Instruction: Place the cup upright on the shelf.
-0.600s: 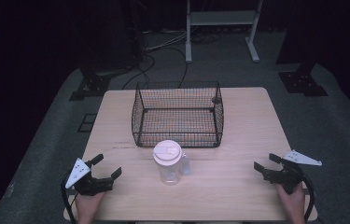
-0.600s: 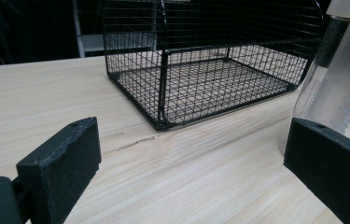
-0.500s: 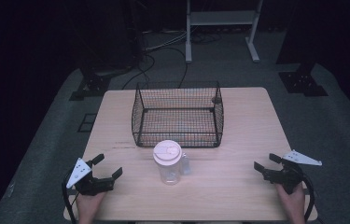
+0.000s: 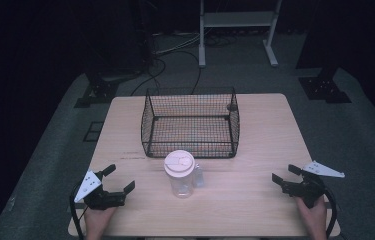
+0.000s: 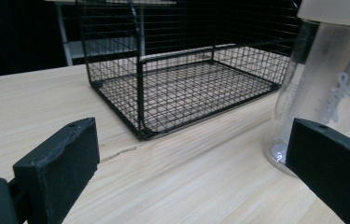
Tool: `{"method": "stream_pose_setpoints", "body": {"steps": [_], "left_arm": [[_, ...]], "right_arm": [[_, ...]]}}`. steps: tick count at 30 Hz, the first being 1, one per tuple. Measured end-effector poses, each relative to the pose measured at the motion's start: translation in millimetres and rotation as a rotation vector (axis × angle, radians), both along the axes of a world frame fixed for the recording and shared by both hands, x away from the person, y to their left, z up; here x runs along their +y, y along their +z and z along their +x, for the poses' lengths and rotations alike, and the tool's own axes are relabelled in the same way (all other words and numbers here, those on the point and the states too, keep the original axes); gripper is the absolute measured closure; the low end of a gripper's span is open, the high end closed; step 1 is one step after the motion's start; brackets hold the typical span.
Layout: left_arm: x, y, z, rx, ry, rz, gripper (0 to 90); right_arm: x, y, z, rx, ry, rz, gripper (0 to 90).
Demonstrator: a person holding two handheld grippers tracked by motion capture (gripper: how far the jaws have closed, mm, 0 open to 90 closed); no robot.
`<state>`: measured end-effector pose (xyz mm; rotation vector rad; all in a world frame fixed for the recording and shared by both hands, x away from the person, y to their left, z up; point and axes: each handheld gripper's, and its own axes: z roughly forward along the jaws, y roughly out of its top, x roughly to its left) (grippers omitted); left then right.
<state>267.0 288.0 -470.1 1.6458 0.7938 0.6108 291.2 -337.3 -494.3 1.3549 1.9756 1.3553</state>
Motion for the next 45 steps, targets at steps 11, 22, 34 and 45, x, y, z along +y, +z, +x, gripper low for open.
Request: {"method": "stream_pose_setpoints", "body": {"steps": [11,22,34,45], "left_arm": [[-8.2,5.1,-4.1,-0.026,-0.048,0.009,1.6],[-19.7,8.1,-6.2,-0.042,-0.096,0.037,1.6],[-31.1,10.3,-7.9,-0.045,-0.161,0.048,1.6],[-46.3,21.9,-7.0,-0.063,-0.237,0.078,0.8]], "right_arm": [[0.1,0.0,-0.1,0.001,0.0,-0.002,14.8],[0.3,0.0,-0.1,0.001,0.003,-0.002,14.8],[0.4,0.0,-0.3,0.001,0.006,-0.004,14.8],[0.7,0.0,-0.1,0.003,0.004,-0.005,14.8]]}}
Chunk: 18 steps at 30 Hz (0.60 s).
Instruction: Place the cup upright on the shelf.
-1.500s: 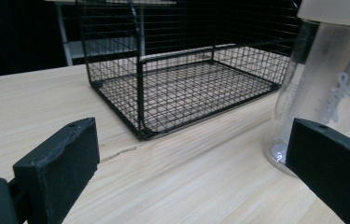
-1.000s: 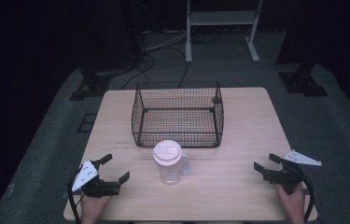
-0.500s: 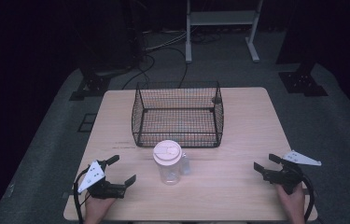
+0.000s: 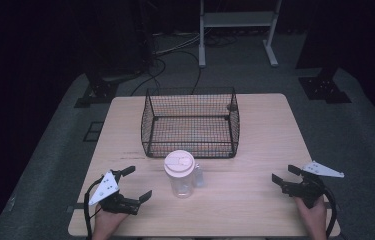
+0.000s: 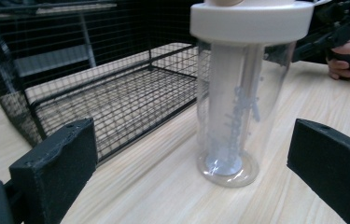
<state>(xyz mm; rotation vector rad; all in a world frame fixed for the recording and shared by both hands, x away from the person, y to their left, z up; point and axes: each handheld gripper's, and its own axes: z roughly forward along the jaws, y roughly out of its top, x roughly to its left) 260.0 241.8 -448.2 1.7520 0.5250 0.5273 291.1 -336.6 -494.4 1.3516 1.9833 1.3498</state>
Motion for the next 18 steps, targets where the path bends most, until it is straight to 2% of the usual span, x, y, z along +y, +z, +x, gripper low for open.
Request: {"method": "stream_pose_setpoints", "body": {"steps": [10,18], "left_arm": [[-12.2,9.3,1.8,0.017,-0.073,0.019,0.8],[-23.5,14.8,0.9,0.037,-0.119,0.06,0.8]], "right_arm": [[-0.1,0.0,0.0,0.0,0.001,0.0,14.8],[-0.2,0.0,0.1,0.0,0.001,0.002,14.8]]}}
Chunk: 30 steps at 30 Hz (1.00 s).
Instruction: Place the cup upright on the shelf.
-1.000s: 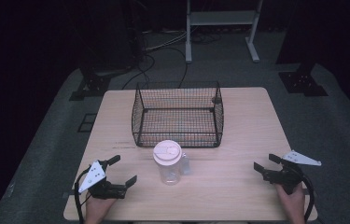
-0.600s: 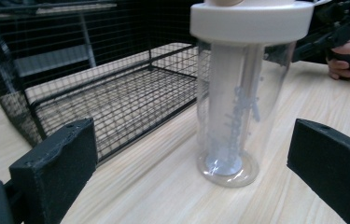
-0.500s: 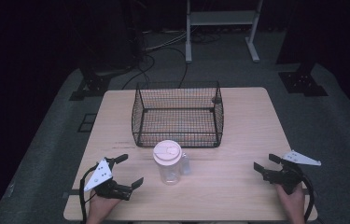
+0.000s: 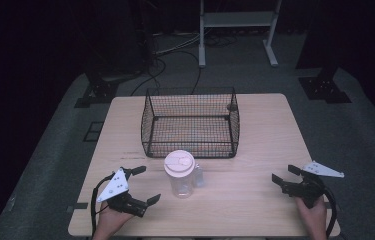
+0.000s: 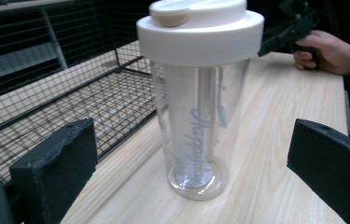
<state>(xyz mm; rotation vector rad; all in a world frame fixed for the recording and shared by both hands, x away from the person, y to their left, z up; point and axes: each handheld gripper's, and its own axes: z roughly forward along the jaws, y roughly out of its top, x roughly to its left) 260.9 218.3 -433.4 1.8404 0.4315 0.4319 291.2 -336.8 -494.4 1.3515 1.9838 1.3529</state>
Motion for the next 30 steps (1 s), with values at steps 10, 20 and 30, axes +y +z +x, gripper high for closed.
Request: {"method": "stream_pose_setpoints", "body": {"steps": [10,20,30], "left_arm": [[-11.6,9.5,3.7,0.018,-0.044,0.004,0.8],[-24.1,17.2,12.6,0.035,-0.067,0.042,0.8],[-36.0,21.7,22.0,0.045,-0.083,0.073,0.8]], "right_arm": [[-0.2,0.0,0.1,-0.001,0.001,-0.001,14.8],[-0.3,0.0,0.1,-0.001,0.002,0.0,14.8],[-0.1,0.0,0.0,-0.001,0.003,0.002,14.8]]}}
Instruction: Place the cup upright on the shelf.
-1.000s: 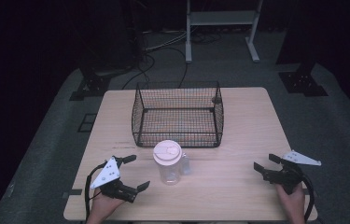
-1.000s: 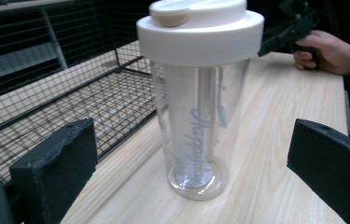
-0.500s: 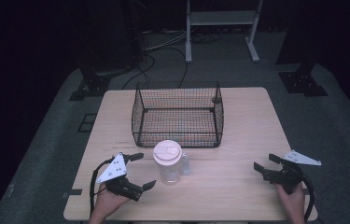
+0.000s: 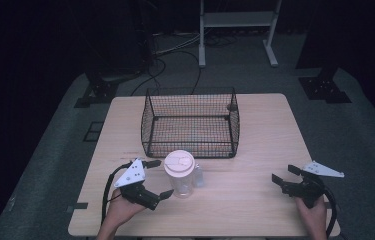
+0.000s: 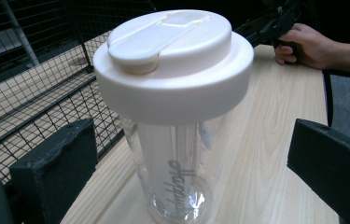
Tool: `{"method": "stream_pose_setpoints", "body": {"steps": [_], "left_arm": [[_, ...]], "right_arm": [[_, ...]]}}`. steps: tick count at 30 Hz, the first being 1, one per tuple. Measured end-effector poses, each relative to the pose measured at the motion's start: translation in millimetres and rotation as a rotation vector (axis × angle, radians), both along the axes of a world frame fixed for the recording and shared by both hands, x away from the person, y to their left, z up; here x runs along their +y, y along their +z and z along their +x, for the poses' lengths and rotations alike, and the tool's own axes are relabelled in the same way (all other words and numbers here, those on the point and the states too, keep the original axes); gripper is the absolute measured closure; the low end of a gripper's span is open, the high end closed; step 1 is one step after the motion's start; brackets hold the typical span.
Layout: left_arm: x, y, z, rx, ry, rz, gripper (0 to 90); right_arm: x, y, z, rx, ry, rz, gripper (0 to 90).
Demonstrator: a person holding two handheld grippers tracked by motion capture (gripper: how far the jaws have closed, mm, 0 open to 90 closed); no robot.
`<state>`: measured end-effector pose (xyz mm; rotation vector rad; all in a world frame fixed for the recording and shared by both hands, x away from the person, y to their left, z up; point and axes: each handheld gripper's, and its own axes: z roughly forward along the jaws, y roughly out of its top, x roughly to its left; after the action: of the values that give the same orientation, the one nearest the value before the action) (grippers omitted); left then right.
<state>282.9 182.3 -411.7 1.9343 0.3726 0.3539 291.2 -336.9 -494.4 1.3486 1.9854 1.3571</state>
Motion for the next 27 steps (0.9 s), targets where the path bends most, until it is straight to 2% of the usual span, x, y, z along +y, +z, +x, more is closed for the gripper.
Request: {"method": "stream_pose_setpoints", "body": {"steps": [12,16,23,27], "left_arm": [[-11.7,-0.9,12.9,0.028,-0.026,0.044,0.7],[-17.4,-3.9,15.0,0.046,-0.033,0.043,0.0],[-20.8,-5.4,20.3,0.054,-0.027,0.035,0.0],[-24.9,-4.4,24.3,0.059,-0.038,0.045,0.0]], "right_arm": [[0.1,0.0,0.1,0.001,-0.001,-0.001,14.8],[0.1,0.0,0.1,0.0,0.0,-0.001,14.8],[0.1,0.0,0.0,0.0,0.003,-0.001,14.8],[0.0,0.0,0.0,0.0,0.002,-0.001,14.8]]}}
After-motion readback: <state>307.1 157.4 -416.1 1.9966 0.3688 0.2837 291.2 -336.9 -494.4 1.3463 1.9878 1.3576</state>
